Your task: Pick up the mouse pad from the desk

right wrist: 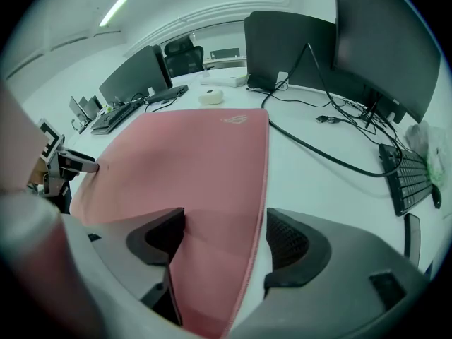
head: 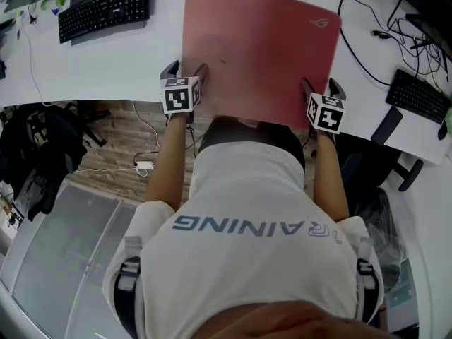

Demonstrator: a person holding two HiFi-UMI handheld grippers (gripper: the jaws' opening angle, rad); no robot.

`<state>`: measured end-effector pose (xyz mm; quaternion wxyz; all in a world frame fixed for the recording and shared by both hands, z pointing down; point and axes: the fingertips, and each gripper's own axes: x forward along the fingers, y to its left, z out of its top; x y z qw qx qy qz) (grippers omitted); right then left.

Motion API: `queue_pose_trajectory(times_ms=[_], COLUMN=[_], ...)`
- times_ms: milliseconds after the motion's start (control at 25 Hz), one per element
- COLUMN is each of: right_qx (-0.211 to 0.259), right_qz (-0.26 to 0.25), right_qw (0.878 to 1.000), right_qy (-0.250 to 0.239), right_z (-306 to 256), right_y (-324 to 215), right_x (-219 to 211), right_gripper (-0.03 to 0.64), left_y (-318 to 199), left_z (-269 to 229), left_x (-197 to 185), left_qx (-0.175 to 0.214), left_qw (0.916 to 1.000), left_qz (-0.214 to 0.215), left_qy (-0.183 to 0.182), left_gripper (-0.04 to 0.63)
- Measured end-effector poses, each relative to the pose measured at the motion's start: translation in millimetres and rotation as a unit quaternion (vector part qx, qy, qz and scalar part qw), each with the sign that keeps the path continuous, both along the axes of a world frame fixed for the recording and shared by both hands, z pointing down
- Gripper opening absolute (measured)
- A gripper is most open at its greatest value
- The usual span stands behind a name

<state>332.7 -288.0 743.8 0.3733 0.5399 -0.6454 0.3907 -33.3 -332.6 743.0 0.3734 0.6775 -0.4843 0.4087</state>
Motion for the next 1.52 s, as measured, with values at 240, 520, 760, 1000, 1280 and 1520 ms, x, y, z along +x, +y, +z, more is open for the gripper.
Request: queue_pose_trajectory(times_ms=[240, 520, 760, 1000, 1280, 1520], right_qx=[-0.013, -0.023, -0.015, 0.025, 0.071, 0.129], right_qz=[0.004, -0.005, 0.002, 0.005, 0.023, 0.039], right_qw=[1.000, 1.000, 1.000, 1.000, 0.997, 0.991], right_qy=[0.010, 0.008, -0.006, -0.009, -0.030, -0.023], right_z=[-0.9, -2.1, -3.9, -25.4, -63.0, -112.3], right_y=[0.6, 0.2, 3.1, 5.2, 7.9, 5.0], right_x=[-2.4, -10.9, -19.9, -32.9, -37.5, -35.7], right_gripper=[0.341, 0.269, 0.165, 0.074, 0.063, 0.063], left_y=[0.2, 1.4, 4.4, 5.7, 2.7, 0.9], left_z=[0.5, -2.5, -9.9, -34.9, -76.1, -120.7], left_x=[2.7, 7.8, 21.4, 22.9, 29.8, 24.2], left_qx=[-0.011, -0.020, -0.008, 0.023, 0.064, 0.115], left_qw=[0.9999, 0.9994, 0.9988, 0.9967, 0.9906, 0.9834], left_qz=[0.006, 0.026, 0.040, 0.051, 0.056, 0.057], left_qy=[0.011, 0.010, 0.028, 0.059, 0.108, 0.129], left_gripper=[0.332, 0.252, 0.145, 0.135, 0.122, 0.117])
